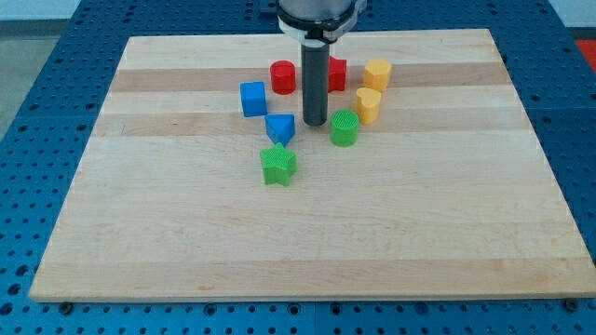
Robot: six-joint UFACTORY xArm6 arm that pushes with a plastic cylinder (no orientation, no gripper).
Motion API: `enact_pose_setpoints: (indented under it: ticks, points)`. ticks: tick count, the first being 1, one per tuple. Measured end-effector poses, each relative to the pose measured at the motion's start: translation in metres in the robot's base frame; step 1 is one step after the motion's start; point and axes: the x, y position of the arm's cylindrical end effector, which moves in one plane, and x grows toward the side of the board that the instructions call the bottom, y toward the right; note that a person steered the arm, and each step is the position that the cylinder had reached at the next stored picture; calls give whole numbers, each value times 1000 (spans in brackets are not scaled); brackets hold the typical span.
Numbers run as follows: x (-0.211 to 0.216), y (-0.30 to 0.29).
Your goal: Move the blue triangle diagonally top left to the green star
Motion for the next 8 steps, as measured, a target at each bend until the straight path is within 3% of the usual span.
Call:
enact_pose_setpoints:
  ticks: [8]
  points:
    - [15,-63]
